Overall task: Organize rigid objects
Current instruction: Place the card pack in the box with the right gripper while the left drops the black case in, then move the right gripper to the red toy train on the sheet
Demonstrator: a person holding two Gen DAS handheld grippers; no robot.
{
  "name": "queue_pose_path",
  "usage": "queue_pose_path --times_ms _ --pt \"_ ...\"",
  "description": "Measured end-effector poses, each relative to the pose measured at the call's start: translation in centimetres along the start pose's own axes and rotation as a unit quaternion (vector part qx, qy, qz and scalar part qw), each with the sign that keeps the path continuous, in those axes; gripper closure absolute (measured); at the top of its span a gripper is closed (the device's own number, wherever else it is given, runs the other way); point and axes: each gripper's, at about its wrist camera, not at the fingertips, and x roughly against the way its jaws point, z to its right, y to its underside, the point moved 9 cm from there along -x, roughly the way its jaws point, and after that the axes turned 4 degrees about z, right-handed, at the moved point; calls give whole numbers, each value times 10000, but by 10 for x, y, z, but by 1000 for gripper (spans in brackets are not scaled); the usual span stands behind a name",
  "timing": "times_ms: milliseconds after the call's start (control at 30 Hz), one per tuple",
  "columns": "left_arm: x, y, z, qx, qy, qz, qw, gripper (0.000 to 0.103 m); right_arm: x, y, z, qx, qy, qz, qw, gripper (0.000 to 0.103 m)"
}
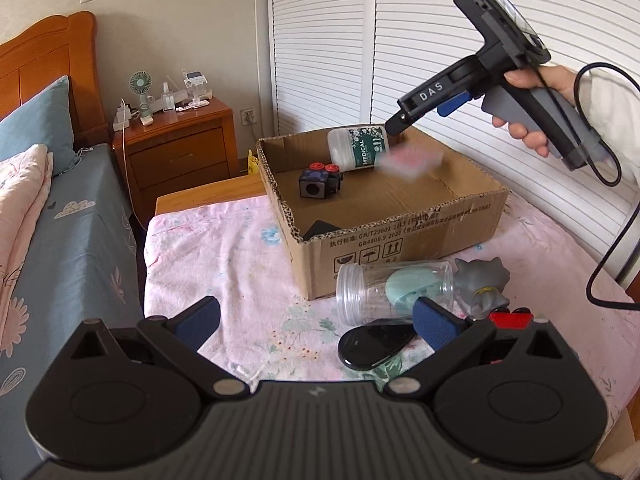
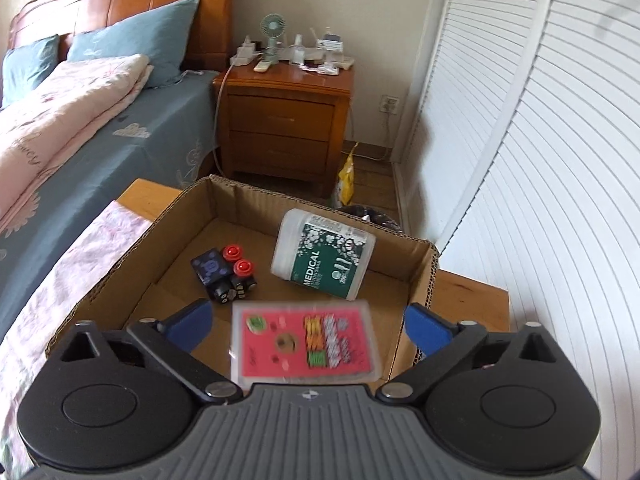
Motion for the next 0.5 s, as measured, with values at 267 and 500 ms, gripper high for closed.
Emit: queue_pose_path --times_ms 267,500 --pt "6 9 4 -97 10 -60 9999 1 25 27 -10 -37 0 -117 9999 0" --pt "14 14 10 -70 19 -51 10000 1 56 55 -22 -98 48 -208 9997 0"
